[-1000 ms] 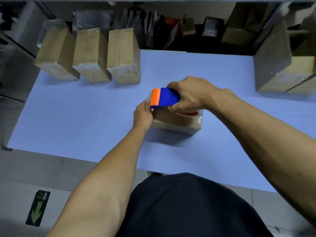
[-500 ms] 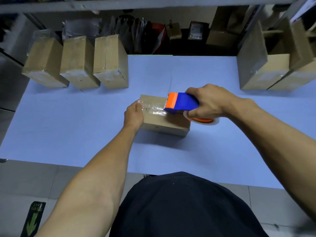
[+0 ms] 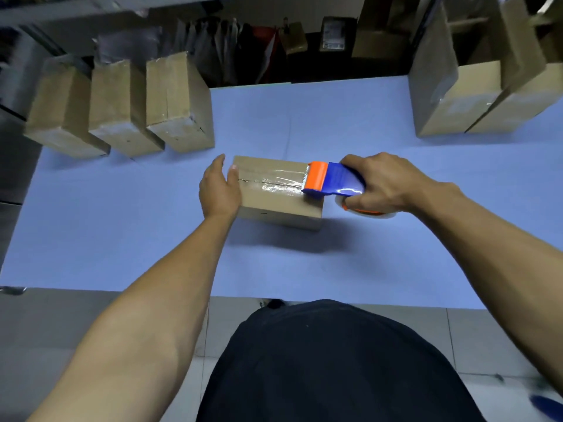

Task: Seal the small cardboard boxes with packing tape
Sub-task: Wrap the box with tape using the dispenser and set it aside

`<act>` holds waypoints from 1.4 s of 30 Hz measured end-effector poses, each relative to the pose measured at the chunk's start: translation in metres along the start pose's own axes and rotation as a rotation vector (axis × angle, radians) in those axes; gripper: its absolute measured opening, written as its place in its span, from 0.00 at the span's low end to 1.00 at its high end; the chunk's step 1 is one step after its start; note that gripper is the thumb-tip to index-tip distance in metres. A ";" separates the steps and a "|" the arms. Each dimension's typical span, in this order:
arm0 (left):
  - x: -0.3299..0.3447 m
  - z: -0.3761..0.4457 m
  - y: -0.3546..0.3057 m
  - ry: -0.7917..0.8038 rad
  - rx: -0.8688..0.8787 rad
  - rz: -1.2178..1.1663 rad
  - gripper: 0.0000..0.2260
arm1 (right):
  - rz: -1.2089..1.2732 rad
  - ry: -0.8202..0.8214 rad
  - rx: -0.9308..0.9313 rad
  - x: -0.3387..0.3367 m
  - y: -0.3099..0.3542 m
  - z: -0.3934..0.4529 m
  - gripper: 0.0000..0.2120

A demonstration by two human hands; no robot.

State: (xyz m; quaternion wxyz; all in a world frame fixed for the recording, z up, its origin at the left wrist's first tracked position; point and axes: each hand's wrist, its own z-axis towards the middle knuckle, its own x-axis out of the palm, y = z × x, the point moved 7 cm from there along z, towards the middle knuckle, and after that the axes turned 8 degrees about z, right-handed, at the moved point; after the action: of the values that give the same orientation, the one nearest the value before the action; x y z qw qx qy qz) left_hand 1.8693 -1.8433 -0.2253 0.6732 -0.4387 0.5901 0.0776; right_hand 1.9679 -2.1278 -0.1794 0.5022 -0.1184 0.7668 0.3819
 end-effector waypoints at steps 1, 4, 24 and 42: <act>-0.003 0.000 -0.009 -0.059 0.088 0.073 0.18 | -0.001 -0.005 0.000 0.001 -0.001 -0.001 0.18; 0.014 -0.016 -0.054 -0.043 0.505 0.182 0.18 | 0.005 -0.014 -0.006 0.003 -0.001 -0.001 0.18; 0.060 -0.051 -0.072 0.355 0.883 0.598 0.44 | 0.151 -0.052 0.027 0.013 -0.043 -0.039 0.22; 0.085 -0.059 -0.122 0.279 0.564 0.551 0.29 | 0.142 -0.019 0.075 0.039 -0.062 -0.042 0.22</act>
State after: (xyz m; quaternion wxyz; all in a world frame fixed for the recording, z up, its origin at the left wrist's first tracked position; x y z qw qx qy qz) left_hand 1.9271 -1.9925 -0.2331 0.6346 -0.0691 0.7691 0.0297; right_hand 1.9562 -2.1914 -0.2334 0.4851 -0.0409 0.7823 0.3885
